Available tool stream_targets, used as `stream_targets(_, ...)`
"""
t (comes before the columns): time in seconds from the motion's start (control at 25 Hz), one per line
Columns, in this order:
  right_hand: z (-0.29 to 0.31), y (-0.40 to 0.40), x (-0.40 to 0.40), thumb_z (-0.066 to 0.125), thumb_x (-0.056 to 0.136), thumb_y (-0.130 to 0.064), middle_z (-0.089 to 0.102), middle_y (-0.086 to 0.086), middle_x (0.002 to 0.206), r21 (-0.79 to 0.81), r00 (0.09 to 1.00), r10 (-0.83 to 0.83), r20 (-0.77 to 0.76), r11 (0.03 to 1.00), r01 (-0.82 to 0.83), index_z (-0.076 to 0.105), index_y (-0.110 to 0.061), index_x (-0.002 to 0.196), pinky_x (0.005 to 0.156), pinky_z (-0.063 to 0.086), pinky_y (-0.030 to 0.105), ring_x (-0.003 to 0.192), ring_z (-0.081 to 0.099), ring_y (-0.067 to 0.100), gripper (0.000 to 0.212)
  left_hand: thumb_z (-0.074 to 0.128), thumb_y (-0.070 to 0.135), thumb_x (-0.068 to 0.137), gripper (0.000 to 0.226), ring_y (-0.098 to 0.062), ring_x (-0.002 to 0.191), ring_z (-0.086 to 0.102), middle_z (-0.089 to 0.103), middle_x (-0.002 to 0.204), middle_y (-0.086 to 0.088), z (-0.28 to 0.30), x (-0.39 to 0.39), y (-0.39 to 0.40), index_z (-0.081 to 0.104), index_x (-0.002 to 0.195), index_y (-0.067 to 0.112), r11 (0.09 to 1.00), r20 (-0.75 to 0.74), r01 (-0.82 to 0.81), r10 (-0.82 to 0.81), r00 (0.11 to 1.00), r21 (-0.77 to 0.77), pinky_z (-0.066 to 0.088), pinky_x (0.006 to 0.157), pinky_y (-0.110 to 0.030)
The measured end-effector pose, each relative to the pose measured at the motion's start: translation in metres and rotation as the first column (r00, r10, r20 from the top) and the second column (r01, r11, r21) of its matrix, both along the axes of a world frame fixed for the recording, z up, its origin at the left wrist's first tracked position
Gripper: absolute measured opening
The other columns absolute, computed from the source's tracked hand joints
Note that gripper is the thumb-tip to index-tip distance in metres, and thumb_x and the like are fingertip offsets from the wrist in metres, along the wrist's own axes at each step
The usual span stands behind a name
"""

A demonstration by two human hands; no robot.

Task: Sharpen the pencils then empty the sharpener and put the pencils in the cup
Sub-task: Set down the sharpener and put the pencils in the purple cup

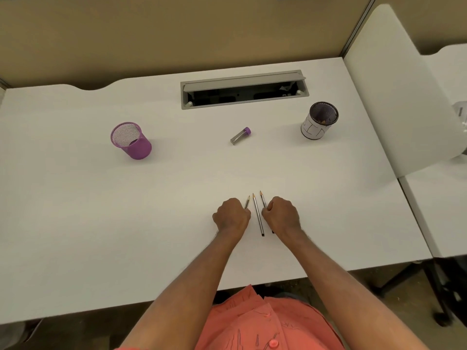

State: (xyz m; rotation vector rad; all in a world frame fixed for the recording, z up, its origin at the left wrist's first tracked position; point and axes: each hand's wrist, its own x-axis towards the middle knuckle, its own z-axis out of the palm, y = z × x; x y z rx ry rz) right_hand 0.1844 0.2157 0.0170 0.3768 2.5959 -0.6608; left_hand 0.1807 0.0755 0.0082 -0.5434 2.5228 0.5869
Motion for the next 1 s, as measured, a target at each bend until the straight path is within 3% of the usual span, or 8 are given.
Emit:
stream_targets(0.12, 0.001, -0.002, -0.001, 0.059, 0.087, -0.024, 0.066, 0.007, 0.081, -0.032, 1.0, -0.028, -0.012, 0.999, 0.027, 0.057, -0.007, 0.084, 0.067, 0.051, 0.039, 0.075, 0.061, 0.032, 0.017, 0.061, 0.024, 0.075, 0.02, -0.025, 0.064, 0.059, 0.053, 0.062, 0.003, 0.004, -0.001, -0.006, 0.048, 0.062, 0.017, 0.995, 0.023, -0.05, 0.048, 0.999, 0.089, 0.04, 0.059, -0.026)
stream_targets(0.2, -0.001, -0.006, 0.001, 0.053, 0.092, -0.023, 0.059, 0.005, 0.08, -0.127, 0.997, -0.075, -0.028, 0.989, 0.071, 0.049, -0.011, 0.083, 0.063, 0.042, 0.037, 0.073, 0.054, 0.03, 0.016, 0.06, 0.022, 0.072, 0.024, -0.019, 0.049, 0.043, 0.045, 0.054, 0.004, 0.008, 0.0, -0.013, 0.042, 0.057, 0.017, 0.986, 0.009, -0.074, 0.073, 0.997, 0.152, 0.029, 0.05, -0.023)
stream_targets(0.32, -0.005, -0.018, 0.01, 0.045, 0.101, -0.024, 0.059, 0.008, 0.093, -0.204, 0.988, -0.139, -0.069, 0.971, 0.123, 0.049, -0.011, 0.093, 0.068, 0.043, 0.038, 0.082, 0.056, 0.032, 0.016, 0.058, 0.018, 0.068, 0.03, -0.022, 0.05, 0.024, 0.03, 0.05, 0.002, 0.014, 0.002, -0.029, 0.032, 0.053, 0.019, 0.955, -0.04, -0.083, 0.099, 0.994, 0.285, 0.022, 0.052, -0.026)
stream_targets(0.48, -0.009, -0.034, 0.023, 0.061, 0.099, -0.026, 0.054, 0.007, 0.112, -0.143, 0.988, -0.097, -0.117, 0.986, 0.08, 0.055, -0.007, 0.11, 0.079, 0.05, 0.041, 0.092, 0.061, 0.032, 0.023, 0.061, 0.015, 0.072, 0.014, -0.022, 0.057, 0.043, 0.051, 0.061, -0.002, 0.013, 0.002, -0.057, 0.055, 0.06, 0.015, 0.882, -0.031, -0.155, 0.188, 0.982, 0.444, 0.04, 0.056, -0.034)
stream_targets(0.56, -0.011, -0.04, 0.023, 0.058, 0.101, -0.022, 0.055, 0.011, 0.114, -0.094, 0.99, -0.08, -0.117, 0.993, 0.069, 0.056, -0.005, 0.111, 0.079, 0.051, 0.043, 0.094, 0.063, 0.036, 0.02, 0.067, 0.013, 0.078, 0.005, -0.022, 0.064, 0.061, 0.066, 0.071, 0.0, 0.011, 0.003, -0.071, 0.067, 0.076, 0.009, 0.832, -0.015, -0.197, 0.239, 0.971, 0.519, 0.056, 0.065, -0.039)
stream_targets(0.68, -0.01, -0.048, 0.015, 0.054, 0.1, -0.019, 0.058, 0.013, 0.107, -0.075, 0.985, -0.108, -0.138, 0.992, 0.099, 0.059, -0.004, 0.105, 0.077, 0.051, 0.044, 0.093, 0.06, 0.036, 0.017, 0.069, 0.012, 0.082, 0.001, -0.019, 0.071, 0.067, 0.069, 0.075, 0.0, 0.009, 0.002, -0.09, 0.069, 0.082, 0.012, 0.799, -0.039, -0.18, 0.246, 0.969, 0.574, 0.062, 0.072, -0.044)
stream_targets(0.84, 0.006, -0.078, -0.007, 0.055, 0.097, -0.018, 0.061, 0.003, 0.09, -0.32, 0.979, -0.153, -0.132, 0.941, 0.104, 0.053, -0.01, 0.099, 0.059, 0.043, 0.034, 0.075, 0.056, 0.021, 0.008, 0.07, 0.01, 0.083, 0.006, -0.017, 0.069, 0.067, 0.068, 0.074, -0.001, 0.019, -0.01, -0.122, 0.069, 0.087, 0.015, 0.756, -0.099, -0.183, 0.311, 0.945, 0.629, 0.063, 0.071, -0.041)
stream_targets(1.0, 0.033, -0.138, -0.053, 0.041, 0.101, -0.016, 0.062, -0.003, 0.092, -0.534, 0.972, -0.23, -0.043, 0.828, 0.172, 0.055, -0.017, 0.106, 0.055, 0.04, 0.029, 0.072, 0.052, 0.015, 0.015, 0.069, 0.006, 0.086, 0.017, -0.016, 0.073, 0.069, 0.072, 0.079, 0.0, 0.046, -0.036, -0.17, 0.07, 0.095, 0.02, 0.701, -0.185, -0.178, 0.409, 0.894, 0.691, 0.064, 0.075, -0.038)
